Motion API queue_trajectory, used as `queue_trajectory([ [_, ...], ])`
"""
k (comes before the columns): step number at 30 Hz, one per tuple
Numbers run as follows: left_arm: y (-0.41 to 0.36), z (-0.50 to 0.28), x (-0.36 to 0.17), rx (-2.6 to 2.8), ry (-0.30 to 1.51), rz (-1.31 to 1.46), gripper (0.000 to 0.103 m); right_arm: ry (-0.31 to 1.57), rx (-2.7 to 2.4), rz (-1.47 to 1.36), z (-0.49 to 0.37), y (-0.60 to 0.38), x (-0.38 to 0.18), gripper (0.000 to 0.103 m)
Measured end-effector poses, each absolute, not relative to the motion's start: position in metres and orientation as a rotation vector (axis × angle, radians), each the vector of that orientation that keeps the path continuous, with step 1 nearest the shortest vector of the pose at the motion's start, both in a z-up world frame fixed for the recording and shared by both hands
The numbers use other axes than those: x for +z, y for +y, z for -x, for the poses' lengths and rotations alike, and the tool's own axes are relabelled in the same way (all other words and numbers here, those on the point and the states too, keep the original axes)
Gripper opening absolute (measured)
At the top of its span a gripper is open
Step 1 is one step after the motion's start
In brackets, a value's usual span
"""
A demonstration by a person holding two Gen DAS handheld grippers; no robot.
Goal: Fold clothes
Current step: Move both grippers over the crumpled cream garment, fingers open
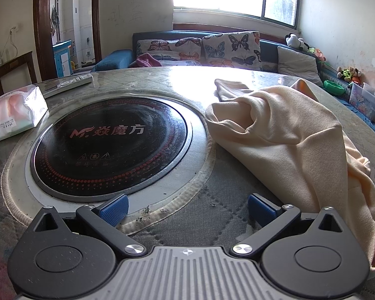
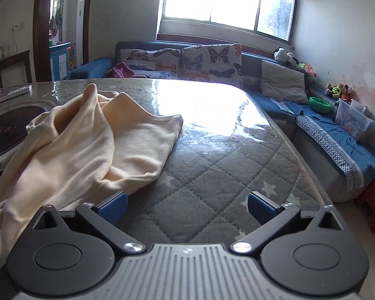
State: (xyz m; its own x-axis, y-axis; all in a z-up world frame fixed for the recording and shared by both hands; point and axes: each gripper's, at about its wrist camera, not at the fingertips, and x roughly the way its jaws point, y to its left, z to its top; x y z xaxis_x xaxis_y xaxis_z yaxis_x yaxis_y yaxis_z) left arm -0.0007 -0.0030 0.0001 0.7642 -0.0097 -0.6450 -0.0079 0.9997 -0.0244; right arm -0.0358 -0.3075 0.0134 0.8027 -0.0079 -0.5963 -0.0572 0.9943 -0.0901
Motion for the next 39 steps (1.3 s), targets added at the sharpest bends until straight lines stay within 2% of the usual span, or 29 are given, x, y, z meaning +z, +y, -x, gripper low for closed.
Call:
queue_trajectory([
  [18, -0.029, 0.035, 0.013, -0.028, 0.748, 0.004, 0.103, 0.637, 0.14, -0.001, 0.085, -0.296, 0.025, 0.103],
  [39, -0.045, 0.086, 0.027, -0.011, 0.794, -0.057, 0.103, 0.734, 0.27, 0.062, 0.132, -0.262, 0.035, 0.103],
])
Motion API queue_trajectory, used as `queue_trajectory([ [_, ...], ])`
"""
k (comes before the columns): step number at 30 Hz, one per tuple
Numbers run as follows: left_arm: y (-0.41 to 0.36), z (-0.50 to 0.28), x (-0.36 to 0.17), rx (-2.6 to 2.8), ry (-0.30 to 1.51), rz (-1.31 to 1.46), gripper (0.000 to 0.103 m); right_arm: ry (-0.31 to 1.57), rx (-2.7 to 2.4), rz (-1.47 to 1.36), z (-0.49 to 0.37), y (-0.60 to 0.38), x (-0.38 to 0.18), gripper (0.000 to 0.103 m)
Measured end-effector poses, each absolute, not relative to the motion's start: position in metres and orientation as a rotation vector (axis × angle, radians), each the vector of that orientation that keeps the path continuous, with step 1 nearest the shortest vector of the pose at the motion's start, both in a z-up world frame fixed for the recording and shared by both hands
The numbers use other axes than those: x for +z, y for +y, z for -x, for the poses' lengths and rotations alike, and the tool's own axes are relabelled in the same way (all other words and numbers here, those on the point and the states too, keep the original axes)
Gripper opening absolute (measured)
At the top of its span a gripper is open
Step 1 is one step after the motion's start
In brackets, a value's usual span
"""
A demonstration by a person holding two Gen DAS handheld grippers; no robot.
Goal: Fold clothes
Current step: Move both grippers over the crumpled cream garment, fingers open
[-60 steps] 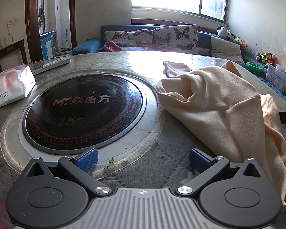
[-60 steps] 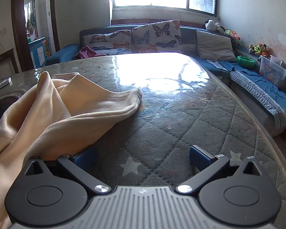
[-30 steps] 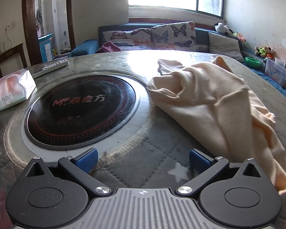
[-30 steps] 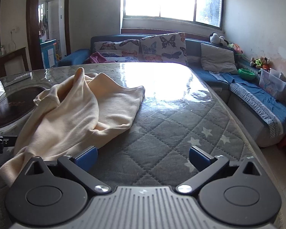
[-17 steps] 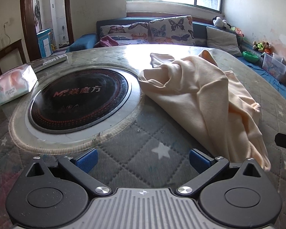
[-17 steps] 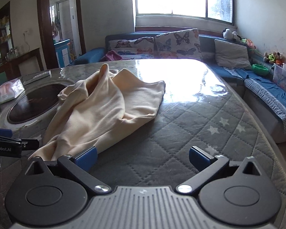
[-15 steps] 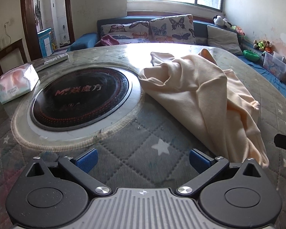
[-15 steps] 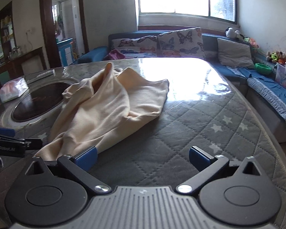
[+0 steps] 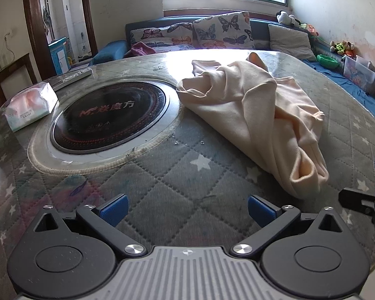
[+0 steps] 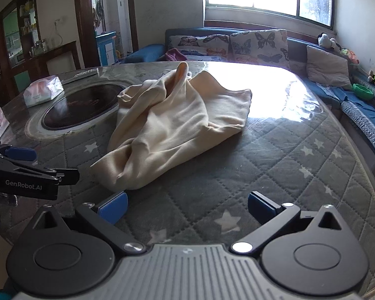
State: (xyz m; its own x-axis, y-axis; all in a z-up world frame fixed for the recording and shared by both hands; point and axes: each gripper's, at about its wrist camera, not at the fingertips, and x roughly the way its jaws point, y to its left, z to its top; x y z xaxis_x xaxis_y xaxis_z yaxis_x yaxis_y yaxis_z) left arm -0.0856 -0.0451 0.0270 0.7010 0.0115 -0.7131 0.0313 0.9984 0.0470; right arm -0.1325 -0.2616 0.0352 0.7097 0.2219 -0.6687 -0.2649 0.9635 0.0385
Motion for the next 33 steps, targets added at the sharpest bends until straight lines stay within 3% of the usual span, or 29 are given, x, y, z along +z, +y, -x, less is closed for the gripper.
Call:
queue_trajectory([
  [33, -0.065, 0.114, 0.035, -0.039, 0.785, -0.113, 0.103, 0.747, 0.294, 0.092, 0.158, -0.248, 0.033, 0.103],
])
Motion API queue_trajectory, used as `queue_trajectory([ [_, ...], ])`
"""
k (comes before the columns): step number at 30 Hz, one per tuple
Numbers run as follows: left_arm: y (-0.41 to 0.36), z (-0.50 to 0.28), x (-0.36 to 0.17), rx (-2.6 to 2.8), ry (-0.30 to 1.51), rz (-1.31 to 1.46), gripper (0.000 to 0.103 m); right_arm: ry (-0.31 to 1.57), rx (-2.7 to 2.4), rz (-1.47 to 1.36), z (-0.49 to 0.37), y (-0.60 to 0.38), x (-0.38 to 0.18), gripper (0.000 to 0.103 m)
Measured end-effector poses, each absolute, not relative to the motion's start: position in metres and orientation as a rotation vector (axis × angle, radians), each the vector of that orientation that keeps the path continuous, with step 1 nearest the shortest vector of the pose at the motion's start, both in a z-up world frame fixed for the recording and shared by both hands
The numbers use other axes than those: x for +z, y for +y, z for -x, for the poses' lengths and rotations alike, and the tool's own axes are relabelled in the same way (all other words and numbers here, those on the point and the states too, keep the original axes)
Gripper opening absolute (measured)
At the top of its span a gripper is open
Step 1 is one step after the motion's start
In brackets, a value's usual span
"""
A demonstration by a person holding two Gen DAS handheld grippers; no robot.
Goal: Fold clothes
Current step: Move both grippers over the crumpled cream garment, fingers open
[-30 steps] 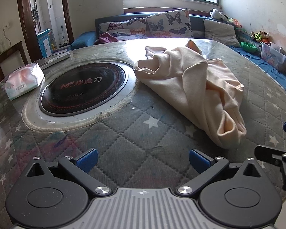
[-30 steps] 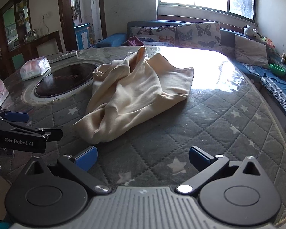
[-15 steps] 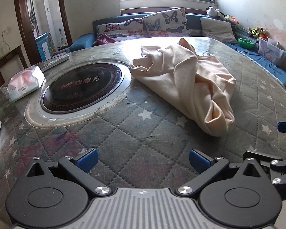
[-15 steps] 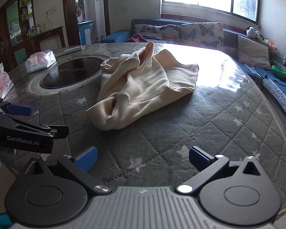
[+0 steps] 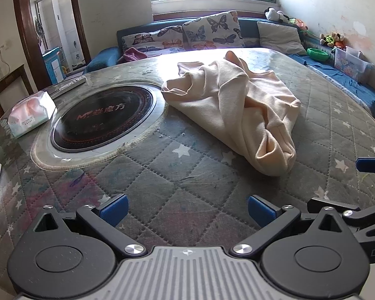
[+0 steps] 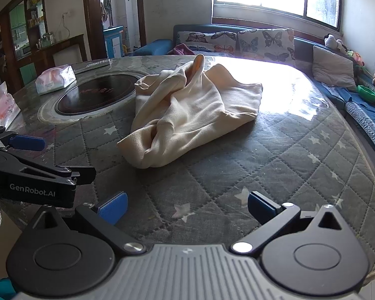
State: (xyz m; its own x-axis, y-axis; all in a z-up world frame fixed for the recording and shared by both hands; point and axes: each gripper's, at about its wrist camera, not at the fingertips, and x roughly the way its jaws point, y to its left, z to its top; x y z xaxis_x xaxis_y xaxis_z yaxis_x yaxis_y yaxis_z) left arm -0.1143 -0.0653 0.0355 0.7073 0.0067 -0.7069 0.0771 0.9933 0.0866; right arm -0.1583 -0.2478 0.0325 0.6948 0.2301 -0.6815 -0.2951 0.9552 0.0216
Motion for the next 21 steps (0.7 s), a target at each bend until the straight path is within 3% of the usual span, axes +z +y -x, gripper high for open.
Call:
queue_trajectory([
  [21, -0.0654, 0.1099, 0.0359, -0.046, 0.793, -0.113, 0.103, 0.755, 0.305, 0.095, 0.1539, -0.2447, 0.0327, 0.103],
])
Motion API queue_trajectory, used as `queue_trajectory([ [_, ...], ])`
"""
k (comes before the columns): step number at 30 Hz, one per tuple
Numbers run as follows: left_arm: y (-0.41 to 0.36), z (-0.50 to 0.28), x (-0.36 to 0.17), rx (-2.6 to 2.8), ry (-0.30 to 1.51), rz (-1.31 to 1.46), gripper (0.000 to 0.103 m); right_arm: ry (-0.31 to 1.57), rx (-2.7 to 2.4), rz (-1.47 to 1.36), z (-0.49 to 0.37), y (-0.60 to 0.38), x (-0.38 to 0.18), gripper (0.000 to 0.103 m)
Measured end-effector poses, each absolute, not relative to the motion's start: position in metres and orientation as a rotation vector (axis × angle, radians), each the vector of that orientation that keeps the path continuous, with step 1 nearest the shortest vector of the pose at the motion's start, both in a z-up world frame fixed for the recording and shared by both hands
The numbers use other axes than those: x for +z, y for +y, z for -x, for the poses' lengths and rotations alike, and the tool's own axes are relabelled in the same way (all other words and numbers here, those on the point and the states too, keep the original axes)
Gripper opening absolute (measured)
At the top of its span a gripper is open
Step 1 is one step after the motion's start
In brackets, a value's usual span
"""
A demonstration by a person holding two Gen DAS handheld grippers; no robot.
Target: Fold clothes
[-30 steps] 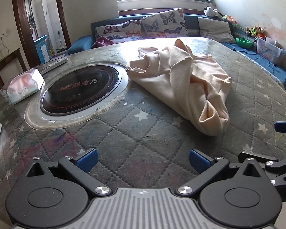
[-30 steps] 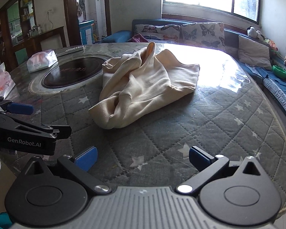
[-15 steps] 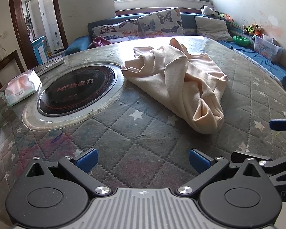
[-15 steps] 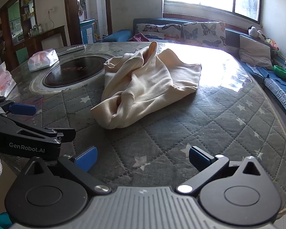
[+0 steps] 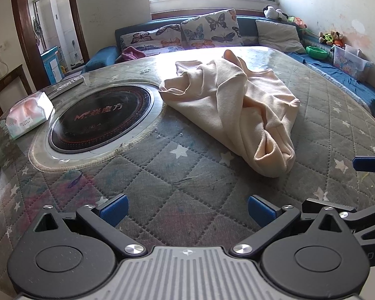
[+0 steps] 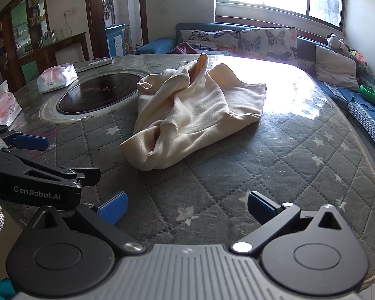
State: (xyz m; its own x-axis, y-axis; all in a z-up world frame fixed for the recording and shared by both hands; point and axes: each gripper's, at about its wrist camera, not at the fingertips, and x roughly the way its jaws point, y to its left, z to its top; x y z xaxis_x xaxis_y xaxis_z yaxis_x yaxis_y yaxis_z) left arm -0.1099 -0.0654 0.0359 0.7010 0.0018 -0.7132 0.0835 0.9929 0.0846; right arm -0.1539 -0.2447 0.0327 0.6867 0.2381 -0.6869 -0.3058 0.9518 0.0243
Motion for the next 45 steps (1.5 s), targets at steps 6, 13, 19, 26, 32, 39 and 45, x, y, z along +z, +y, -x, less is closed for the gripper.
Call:
queue_trajectory([
  [6, -0.064, 0.106, 0.035, -0.045, 0.797, -0.112, 0.103, 0.76, 0.307, 0.098, 0.151, -0.243, 0.033, 0.103],
  [13, -0.063, 0.101, 0.036, -0.045, 0.801, -0.111, 0.103, 0.765, 0.31, 0.097, 0.146, -0.241, 0.034, 0.103],
  [19, -0.063, 0.096, 0.036, -0.05, 0.803, -0.112, 0.103, 0.77, 0.317, 0.088, 0.141, -0.242, 0.034, 0.103],
  [26, -0.061, 0.086, 0.035, -0.053, 0.809, -0.112, 0.103, 0.775, 0.321, 0.096, 0.132, -0.24, 0.034, 0.103],
  [32, -0.059, 0.078, 0.039, -0.057, 0.801, -0.106, 0.103, 0.769, 0.33, 0.092, 0.124, -0.239, 0.036, 0.103],
  [39, -0.06, 0.065, 0.044, -0.065, 0.793, -0.107, 0.103, 0.754, 0.333, 0.094, 0.113, -0.24, 0.043, 0.103],
  [45, -0.061, 0.055, 0.048, -0.077, 0.778, -0.107, 0.103, 0.744, 0.334, 0.102, 0.105, -0.241, 0.047, 0.103],
])
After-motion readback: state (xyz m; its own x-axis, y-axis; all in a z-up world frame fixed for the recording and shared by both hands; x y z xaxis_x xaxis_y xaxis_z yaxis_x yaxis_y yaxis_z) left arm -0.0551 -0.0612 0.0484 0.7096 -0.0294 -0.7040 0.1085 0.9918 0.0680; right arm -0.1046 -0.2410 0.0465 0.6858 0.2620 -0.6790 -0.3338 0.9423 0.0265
